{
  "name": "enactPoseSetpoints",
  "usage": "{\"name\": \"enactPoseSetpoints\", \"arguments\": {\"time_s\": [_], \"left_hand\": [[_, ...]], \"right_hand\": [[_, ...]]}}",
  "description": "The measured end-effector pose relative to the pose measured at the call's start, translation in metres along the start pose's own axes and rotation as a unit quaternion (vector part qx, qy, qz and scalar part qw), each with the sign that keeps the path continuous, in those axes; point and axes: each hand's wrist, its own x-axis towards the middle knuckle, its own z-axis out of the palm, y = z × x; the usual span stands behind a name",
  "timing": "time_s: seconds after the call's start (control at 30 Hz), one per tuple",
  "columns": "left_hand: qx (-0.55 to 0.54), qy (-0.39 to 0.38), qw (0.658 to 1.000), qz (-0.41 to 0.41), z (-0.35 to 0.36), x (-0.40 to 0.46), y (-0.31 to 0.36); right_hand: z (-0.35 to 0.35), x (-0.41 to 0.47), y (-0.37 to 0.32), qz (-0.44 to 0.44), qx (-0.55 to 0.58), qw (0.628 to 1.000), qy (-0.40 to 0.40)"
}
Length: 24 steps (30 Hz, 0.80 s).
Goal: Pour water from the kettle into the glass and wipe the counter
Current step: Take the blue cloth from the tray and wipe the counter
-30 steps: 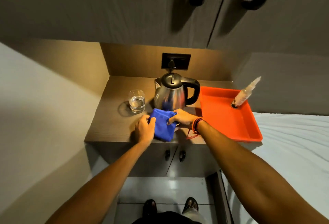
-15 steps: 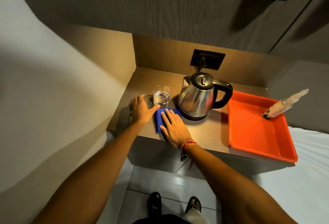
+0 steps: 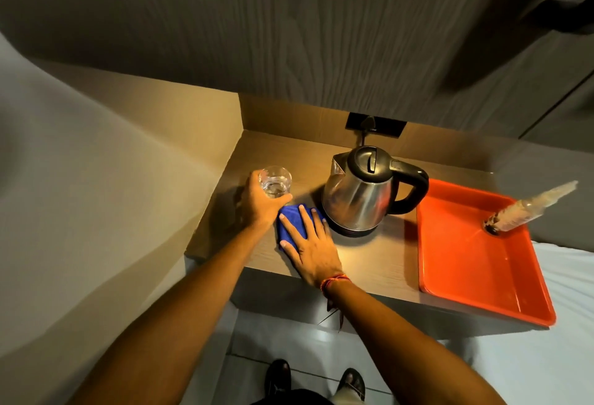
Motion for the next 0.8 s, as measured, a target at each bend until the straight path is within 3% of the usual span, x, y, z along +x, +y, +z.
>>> {"name": "enactPoseSetpoints", "arguments": {"time_s": [0.27,0.37,0.63,0.8], "left_hand": [[0.086,0.096,0.989,0.070,-0.080,0.003,-0.011],[0.095,0.112,0.986,0.079,-0.096,-0.003,-0.005],[0.078,0.108,0.986,0.099,-0.107,-0.002,0.012],[0.072,0.101,0.987,0.097,-0.091,0.002,0.017]], "right_hand": [[-0.021,0.083,-0.007,0.042,0.071,0.995,-0.051],[-0.029,0.104,-0.013,0.050,0.049,0.996,-0.049],[0.002,0.071,-0.078,-0.121,-0.006,0.990,-0.066],[0.013,0.031,-0.063,-0.171,-0.027,0.984,-0.049]]}}
